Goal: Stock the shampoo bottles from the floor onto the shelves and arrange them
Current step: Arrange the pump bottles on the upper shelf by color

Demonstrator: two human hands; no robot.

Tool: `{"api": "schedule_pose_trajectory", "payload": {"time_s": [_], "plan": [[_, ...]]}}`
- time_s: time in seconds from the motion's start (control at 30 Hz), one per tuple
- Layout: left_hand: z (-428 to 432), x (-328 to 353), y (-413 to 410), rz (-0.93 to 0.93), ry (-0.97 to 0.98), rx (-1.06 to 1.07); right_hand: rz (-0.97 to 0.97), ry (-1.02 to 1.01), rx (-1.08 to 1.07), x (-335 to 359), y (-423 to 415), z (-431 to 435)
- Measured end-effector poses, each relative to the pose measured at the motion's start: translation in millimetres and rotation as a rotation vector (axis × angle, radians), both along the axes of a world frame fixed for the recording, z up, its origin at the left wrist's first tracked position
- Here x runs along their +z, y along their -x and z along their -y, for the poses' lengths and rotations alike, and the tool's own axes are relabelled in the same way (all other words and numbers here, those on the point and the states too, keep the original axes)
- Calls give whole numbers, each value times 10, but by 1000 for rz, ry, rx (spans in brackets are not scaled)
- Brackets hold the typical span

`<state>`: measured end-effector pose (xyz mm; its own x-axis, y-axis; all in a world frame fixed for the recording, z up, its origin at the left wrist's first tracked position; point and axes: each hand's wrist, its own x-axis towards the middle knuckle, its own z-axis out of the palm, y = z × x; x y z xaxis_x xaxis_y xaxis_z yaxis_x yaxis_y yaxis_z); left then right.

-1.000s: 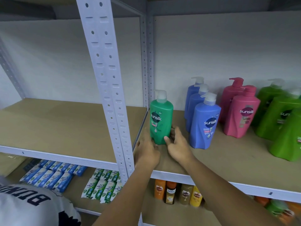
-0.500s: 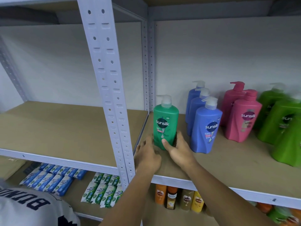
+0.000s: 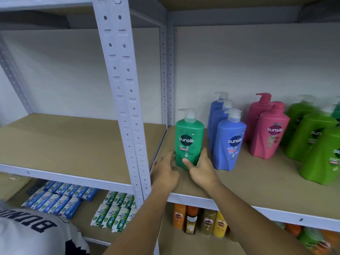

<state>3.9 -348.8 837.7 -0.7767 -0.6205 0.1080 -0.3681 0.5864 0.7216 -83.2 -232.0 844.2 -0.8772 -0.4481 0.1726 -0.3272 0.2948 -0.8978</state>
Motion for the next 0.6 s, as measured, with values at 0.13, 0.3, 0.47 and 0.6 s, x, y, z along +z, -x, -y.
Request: {"api": "schedule_pose_trajectory", "payload": {"time_s": [0.13,0.3,0.47,0.6], "plan": [[-87,30,-119,1,52,-99,3,15,-15,-6,-141,-201],[-312,-42,-261,-7,178,-316,-32,2,-25,5,-309,-659],[-735,-101,-210,-108,135,-453,-18,-47,-37,58,-372,-1313],[-1141,-120,-13,-155,61,-568,-29,-59,-104,81,-354,-1814]]}}
